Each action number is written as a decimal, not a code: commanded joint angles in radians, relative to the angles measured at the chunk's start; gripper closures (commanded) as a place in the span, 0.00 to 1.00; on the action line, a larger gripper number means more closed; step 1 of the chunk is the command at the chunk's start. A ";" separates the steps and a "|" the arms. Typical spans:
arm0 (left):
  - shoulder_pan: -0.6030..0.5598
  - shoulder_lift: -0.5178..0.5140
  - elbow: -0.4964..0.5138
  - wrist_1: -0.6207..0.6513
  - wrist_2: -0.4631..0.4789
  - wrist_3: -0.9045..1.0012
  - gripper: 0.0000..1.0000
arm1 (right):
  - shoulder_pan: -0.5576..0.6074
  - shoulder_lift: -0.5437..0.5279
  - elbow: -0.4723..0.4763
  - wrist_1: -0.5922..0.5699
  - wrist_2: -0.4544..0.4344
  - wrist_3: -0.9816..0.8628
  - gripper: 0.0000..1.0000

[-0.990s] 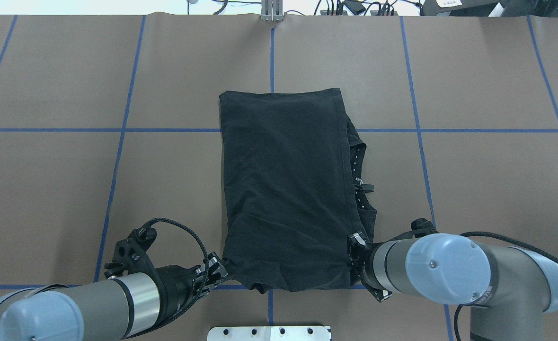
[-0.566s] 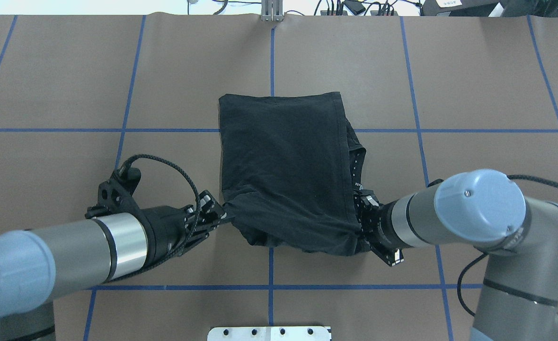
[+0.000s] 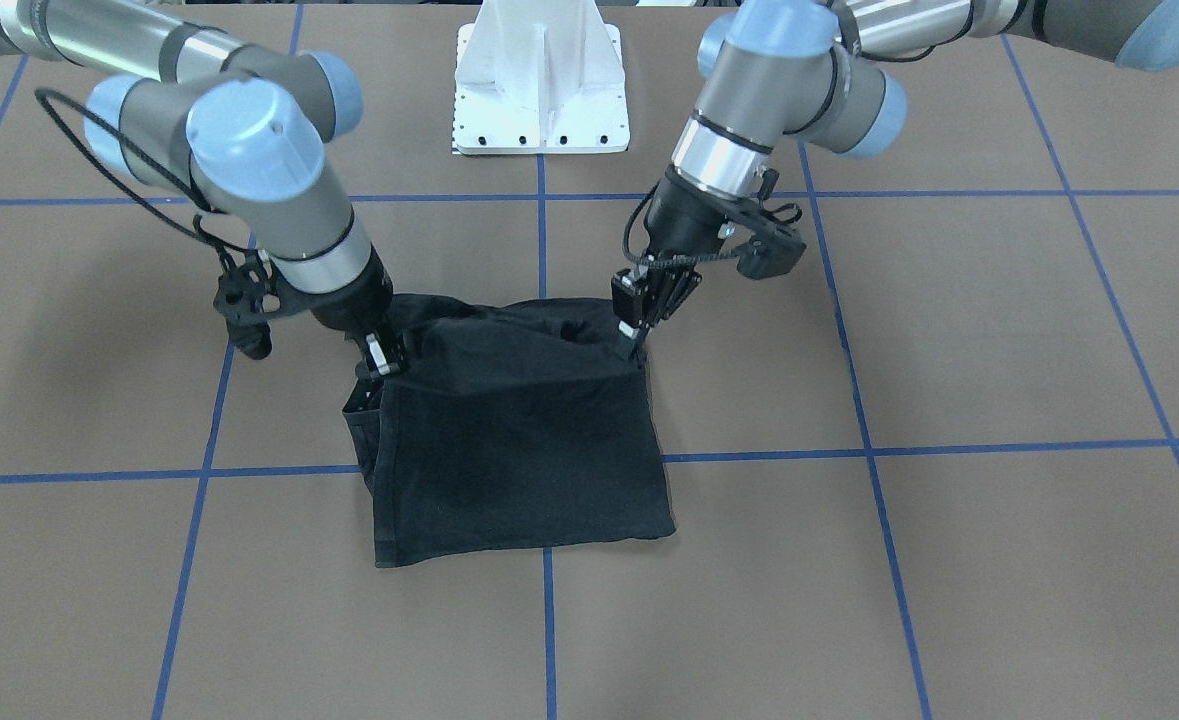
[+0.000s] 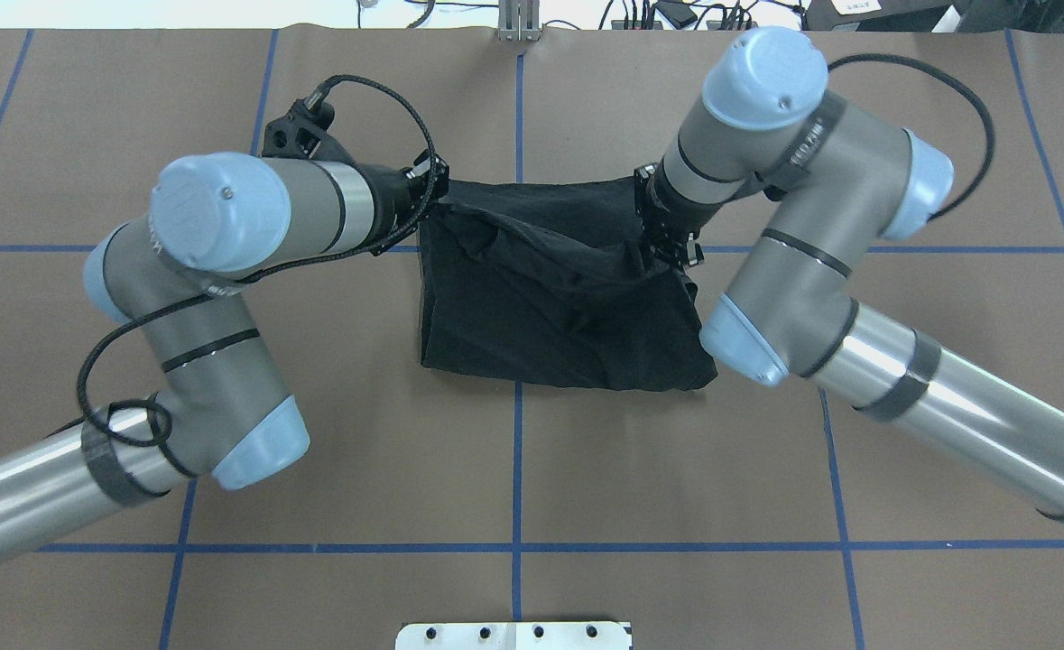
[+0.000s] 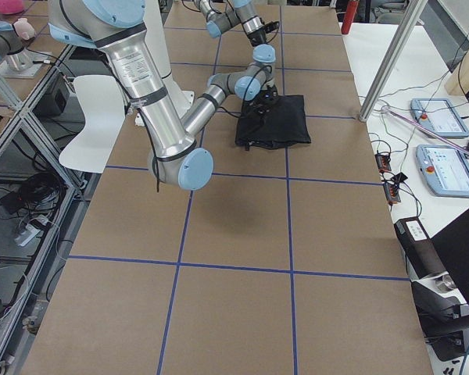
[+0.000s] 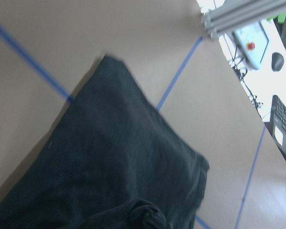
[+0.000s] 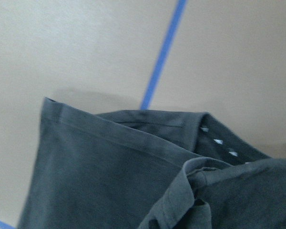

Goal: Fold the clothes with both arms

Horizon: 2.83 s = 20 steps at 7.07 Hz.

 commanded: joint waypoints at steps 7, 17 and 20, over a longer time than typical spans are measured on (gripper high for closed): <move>-0.147 -0.090 0.319 -0.249 -0.153 0.353 0.00 | 0.150 0.248 -0.517 0.266 0.043 -0.353 0.00; -0.713 0.731 -0.153 -0.047 -0.649 1.892 0.00 | 0.711 -0.705 0.072 0.148 0.283 -2.033 0.00; -0.785 0.740 -0.150 0.079 -0.725 1.901 0.00 | 0.695 -0.742 0.117 0.142 0.261 -2.038 0.00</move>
